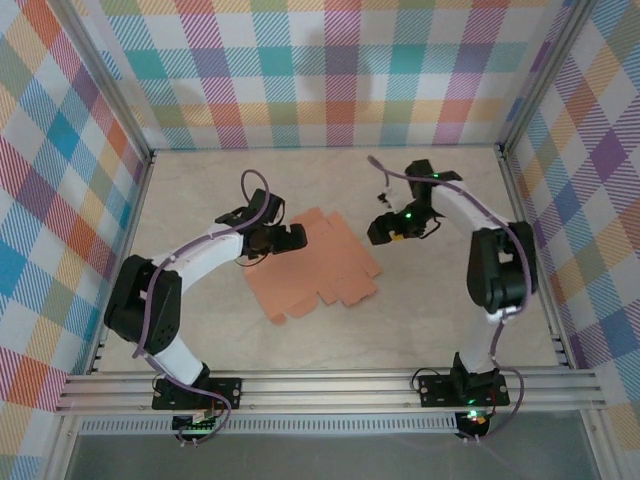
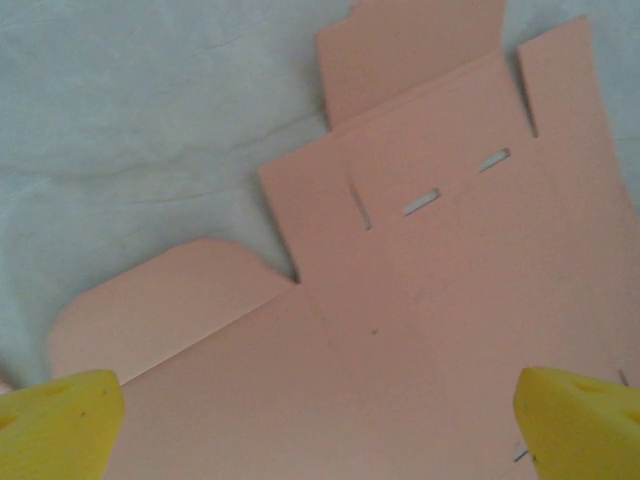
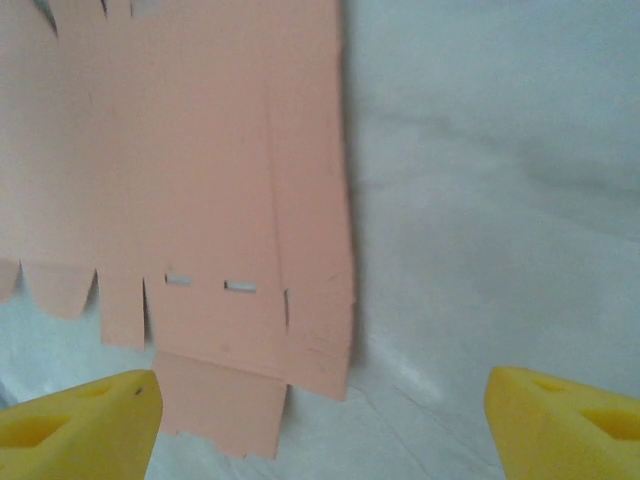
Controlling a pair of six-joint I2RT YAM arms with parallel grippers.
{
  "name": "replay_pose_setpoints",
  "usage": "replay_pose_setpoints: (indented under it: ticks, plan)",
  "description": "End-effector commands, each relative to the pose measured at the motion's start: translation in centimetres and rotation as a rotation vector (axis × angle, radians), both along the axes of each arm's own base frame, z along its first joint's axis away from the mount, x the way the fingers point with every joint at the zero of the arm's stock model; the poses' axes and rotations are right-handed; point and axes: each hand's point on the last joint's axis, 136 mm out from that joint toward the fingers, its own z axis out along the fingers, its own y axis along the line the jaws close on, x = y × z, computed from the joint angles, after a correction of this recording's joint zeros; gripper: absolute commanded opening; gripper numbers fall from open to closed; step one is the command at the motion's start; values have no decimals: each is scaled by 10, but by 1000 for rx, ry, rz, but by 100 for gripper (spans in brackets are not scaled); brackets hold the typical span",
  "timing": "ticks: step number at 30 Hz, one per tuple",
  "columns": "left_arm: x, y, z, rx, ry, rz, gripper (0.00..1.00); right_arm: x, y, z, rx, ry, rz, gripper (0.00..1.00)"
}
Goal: Fold the paper box
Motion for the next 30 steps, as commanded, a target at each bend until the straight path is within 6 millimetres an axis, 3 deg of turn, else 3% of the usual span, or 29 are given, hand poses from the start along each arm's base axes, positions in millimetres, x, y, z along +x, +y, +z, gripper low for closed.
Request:
replay_pose_setpoints:
  ticks: [1,4,6,13,19,24,30]
  plan:
    - [11,-18,8,-99,-10,13,96,37,8,29,111,-167,-86,84]
    - [0,-26,1,-155,24,31,82,46,18,25,183,-62,-141,82]
    - [-9,-31,-7,-191,32,42,66,47,29,23,252,-1,-156,82]
    - [-35,-29,-40,-218,69,47,53,46,41,-5,312,39,-172,81]
    - [-46,-27,-61,-203,99,18,46,40,60,-37,341,148,-140,75]
    - [-53,-23,-71,-186,123,8,43,31,78,-46,353,194,-100,48]
    - [-59,-18,-75,-163,118,-4,44,26,77,-49,334,193,-95,23]
